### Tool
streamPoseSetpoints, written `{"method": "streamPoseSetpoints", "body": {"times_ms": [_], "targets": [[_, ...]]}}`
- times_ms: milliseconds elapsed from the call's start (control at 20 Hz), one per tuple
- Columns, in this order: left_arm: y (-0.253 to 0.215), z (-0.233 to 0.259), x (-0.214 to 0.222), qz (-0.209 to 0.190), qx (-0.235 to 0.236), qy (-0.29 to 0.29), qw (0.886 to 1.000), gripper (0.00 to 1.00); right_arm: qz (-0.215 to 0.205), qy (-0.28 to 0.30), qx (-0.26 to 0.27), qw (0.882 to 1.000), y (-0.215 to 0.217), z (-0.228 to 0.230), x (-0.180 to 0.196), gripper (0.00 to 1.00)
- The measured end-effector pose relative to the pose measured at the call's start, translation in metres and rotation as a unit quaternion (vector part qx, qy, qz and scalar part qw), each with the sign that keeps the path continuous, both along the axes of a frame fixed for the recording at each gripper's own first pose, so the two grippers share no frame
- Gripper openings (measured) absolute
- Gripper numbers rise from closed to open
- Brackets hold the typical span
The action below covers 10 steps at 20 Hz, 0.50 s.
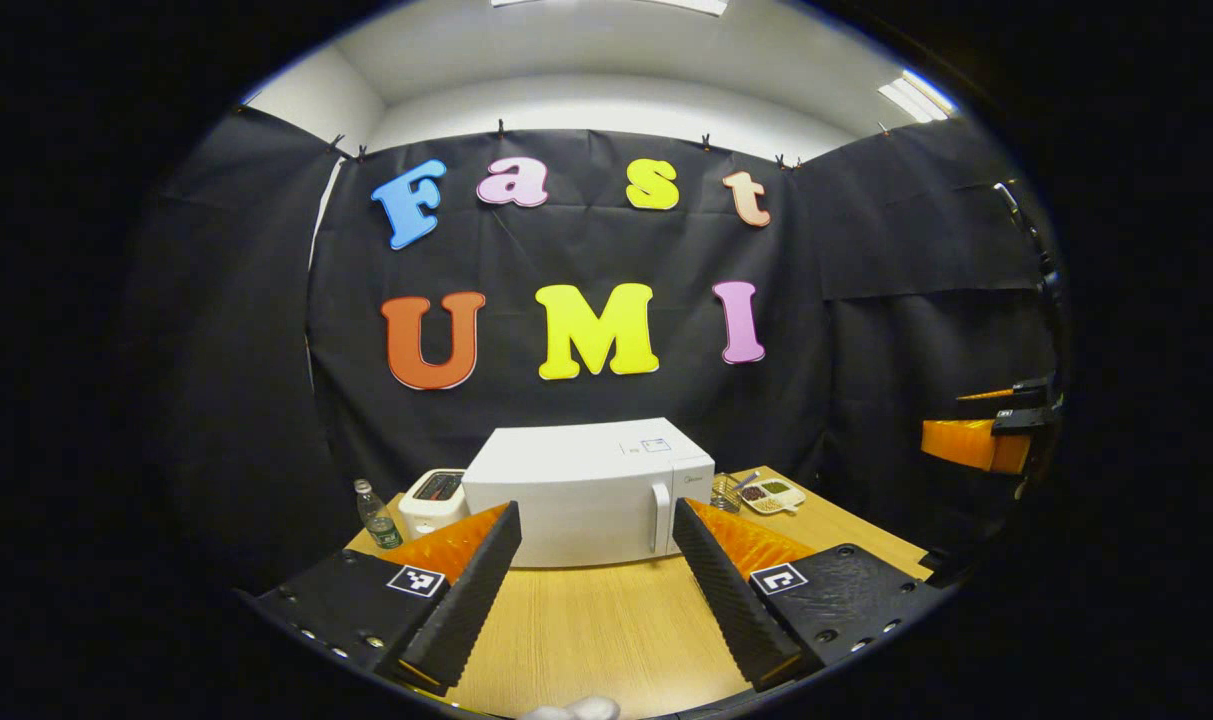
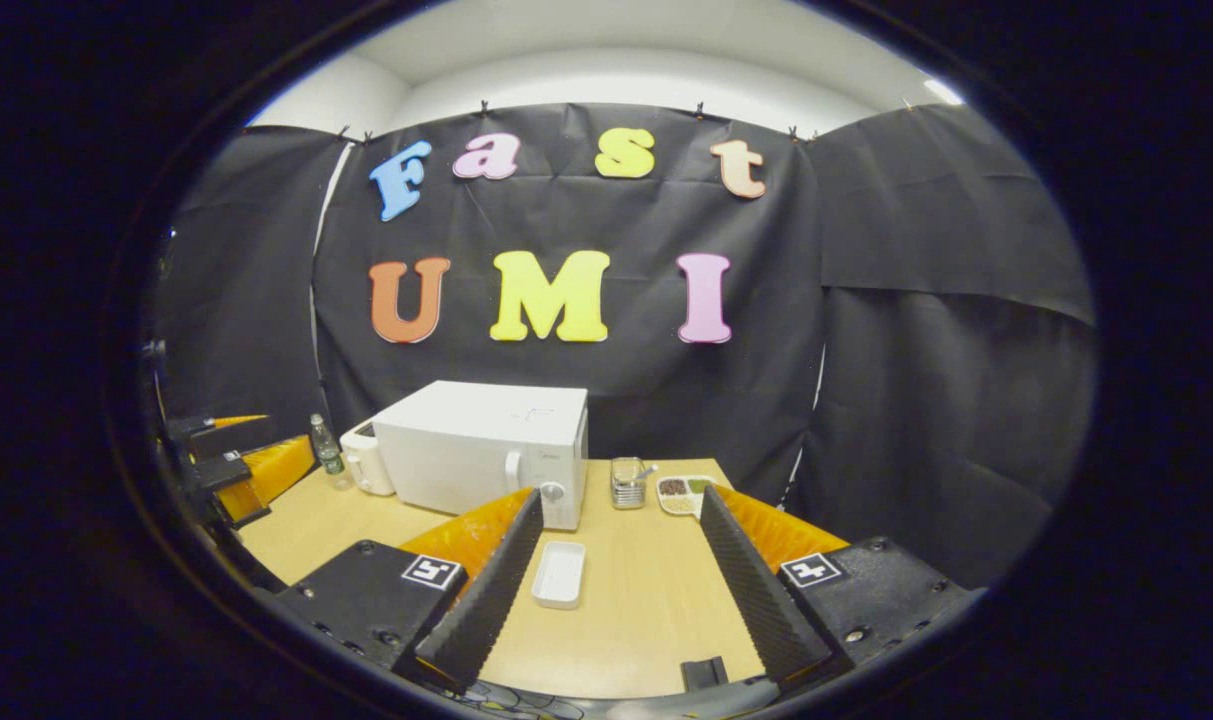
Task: Open the microwave oven with the left hand, put the food in, and close the microwave oven.
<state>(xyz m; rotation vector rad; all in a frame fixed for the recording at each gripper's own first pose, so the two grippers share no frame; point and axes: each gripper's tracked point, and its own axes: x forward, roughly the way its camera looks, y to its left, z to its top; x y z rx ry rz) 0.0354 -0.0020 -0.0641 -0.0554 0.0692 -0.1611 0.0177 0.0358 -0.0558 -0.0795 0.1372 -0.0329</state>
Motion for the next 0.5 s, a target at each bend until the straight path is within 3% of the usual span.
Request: {"method": "streamPoseSetpoints", "body": {"times_ms": [50,500], "targets": [[0.001,0.012,-0.006,-0.001,-0.003,-0.007,1.0,0.95,0.006,-0.006,0.006,1.0,0.003,0.006,0.0,1.0],[0.019,0.059,-0.008,0.034,-0.003,-0.045,0.998,0.95,0.018,-0.032,0.018,0.999,0.008,0.036,0.008,1.0]]}}
